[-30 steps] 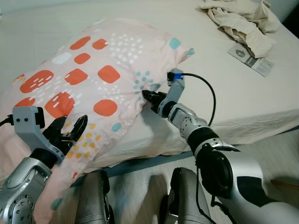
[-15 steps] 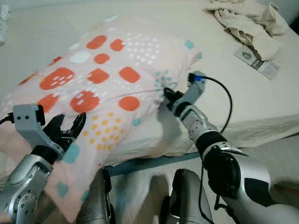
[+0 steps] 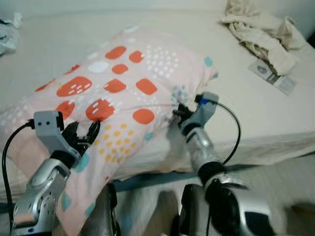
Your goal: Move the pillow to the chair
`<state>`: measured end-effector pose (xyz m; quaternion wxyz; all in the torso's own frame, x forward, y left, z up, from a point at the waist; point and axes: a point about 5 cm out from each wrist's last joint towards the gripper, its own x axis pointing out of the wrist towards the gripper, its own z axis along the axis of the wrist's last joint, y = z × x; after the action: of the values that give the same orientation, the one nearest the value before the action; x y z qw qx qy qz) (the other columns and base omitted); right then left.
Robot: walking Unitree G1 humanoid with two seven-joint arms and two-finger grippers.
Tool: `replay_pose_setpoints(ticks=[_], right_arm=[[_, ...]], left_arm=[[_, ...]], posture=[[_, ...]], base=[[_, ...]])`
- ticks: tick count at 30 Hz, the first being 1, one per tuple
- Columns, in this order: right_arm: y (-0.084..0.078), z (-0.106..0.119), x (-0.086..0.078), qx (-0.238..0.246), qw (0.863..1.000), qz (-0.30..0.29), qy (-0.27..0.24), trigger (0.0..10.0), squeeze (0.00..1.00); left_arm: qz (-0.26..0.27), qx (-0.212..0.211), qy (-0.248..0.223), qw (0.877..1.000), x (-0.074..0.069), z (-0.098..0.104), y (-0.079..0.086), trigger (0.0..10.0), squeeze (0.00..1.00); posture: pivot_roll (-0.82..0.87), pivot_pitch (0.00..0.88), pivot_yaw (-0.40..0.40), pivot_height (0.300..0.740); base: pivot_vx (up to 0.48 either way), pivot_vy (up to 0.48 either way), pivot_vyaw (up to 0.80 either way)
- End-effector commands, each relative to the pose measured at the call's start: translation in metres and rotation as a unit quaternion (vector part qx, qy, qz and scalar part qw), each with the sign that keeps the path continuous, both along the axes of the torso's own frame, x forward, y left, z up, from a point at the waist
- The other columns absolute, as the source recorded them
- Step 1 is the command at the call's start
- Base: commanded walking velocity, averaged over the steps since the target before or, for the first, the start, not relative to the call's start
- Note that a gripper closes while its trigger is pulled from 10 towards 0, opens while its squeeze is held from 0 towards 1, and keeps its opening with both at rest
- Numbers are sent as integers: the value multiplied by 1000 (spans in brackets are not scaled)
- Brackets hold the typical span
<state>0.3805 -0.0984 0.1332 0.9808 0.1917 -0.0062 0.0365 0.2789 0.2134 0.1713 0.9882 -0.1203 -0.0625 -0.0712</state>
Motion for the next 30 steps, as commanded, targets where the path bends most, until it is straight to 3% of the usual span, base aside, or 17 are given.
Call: replay_pose_setpoints(ticks=[1, 6, 8, 12, 20, 25, 30], right_arm=[[-6, -7, -4, -6, 1000, -12, 2, 0, 0], [-6, -10, -11, -18, 1000, -1, -15, 0, 0], [-23, -9, -13, -42, 998, -14, -33, 0, 0], [-37, -8, -15, -50, 997, -34, -37, 0, 0], [-89, -5, -41, -105, 986, -106, -71, 0, 0], [-98, -4, -48, -113, 983, -124, -71, 0, 0], [-117, -5, -68, -141, 973, -169, -63, 0, 0]], left_arm=[[2, -1, 12, 1000, 0, -8, -1, 10000, 0], [11, 9, 5, 1000, 2, -6, 3, 10000, 0], [16, 18, 4, 1000, 1, -6, 5, 10000, 0], [19, 21, 4, 1000, 1, -7, 7, 10000, 0], [29, 31, 3, 999, 6, -9, 12, 10000, 0], [29, 33, 1, 999, 8, -8, 13, 10000, 0], [31, 46, 5, 998, 9, -9, 16, 10000, 0]], posture=[[74, 204, -98, 566], [82, 198, -109, 566], [84, 195, -109, 566], [82, 192, -106, 566], [69, 175, -93, 566], [63, 164, -85, 566], [64, 160, -86, 566]], base=[[0, 0, 0], [0, 0, 0], [0, 0, 0], [0, 0, 0], [0, 0, 0], [0, 0, 0], [0, 0, 0]])
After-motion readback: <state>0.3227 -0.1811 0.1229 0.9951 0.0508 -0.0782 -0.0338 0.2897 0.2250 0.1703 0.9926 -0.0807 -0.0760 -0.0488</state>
